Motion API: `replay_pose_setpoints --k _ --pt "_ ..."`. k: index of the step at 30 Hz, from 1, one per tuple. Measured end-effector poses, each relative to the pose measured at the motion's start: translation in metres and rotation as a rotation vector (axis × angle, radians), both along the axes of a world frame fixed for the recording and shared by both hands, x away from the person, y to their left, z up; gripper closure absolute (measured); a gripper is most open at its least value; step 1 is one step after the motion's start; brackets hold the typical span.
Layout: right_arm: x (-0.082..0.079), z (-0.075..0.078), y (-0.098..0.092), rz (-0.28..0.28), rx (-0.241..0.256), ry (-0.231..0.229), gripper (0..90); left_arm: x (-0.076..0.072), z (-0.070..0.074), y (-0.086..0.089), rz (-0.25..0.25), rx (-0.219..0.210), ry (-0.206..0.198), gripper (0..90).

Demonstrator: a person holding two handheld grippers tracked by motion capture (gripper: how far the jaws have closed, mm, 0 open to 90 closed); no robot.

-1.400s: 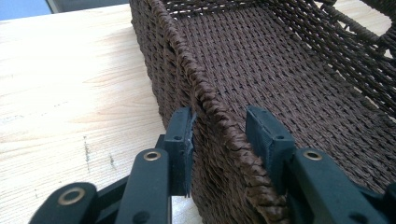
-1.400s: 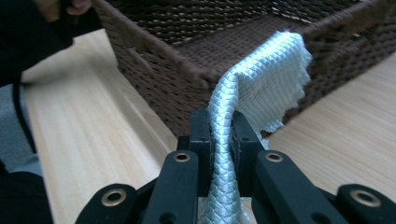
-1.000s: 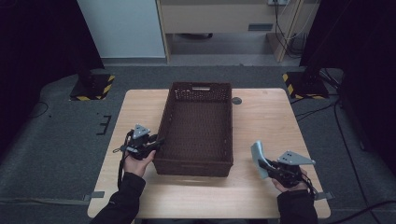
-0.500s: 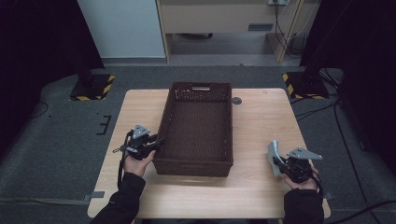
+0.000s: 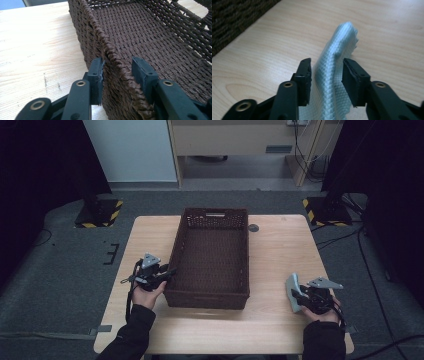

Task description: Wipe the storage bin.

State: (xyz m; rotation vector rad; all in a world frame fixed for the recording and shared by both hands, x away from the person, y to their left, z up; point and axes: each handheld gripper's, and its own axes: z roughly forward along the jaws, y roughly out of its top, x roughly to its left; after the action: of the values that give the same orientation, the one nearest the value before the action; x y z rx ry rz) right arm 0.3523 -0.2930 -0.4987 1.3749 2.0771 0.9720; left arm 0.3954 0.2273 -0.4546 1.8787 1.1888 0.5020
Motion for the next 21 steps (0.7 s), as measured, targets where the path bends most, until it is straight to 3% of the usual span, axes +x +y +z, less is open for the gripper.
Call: replay_pose_setpoints --k 6,11,14,21 --pt "-0.001 0.009 0.003 0.001 0.020 -0.060 47.1 0.000 0.000 0.000 -0.003 0.000 -0.001 61.3" --pt "-0.002 0.022 0.009 0.018 0.031 -0.116 44.3 0.001 0.000 0.000 -0.011 0.001 0.002 61.5" --pt "-0.002 0.031 0.017 0.032 0.090 -0.119 42.2 0.001 0.000 0.000 -0.011 -0.002 0.003 61.3" --pt "0.003 0.048 0.047 0.100 0.128 -0.148 35.9 0.001 0.000 0.000 -0.011 -0.005 0.004 61.5"
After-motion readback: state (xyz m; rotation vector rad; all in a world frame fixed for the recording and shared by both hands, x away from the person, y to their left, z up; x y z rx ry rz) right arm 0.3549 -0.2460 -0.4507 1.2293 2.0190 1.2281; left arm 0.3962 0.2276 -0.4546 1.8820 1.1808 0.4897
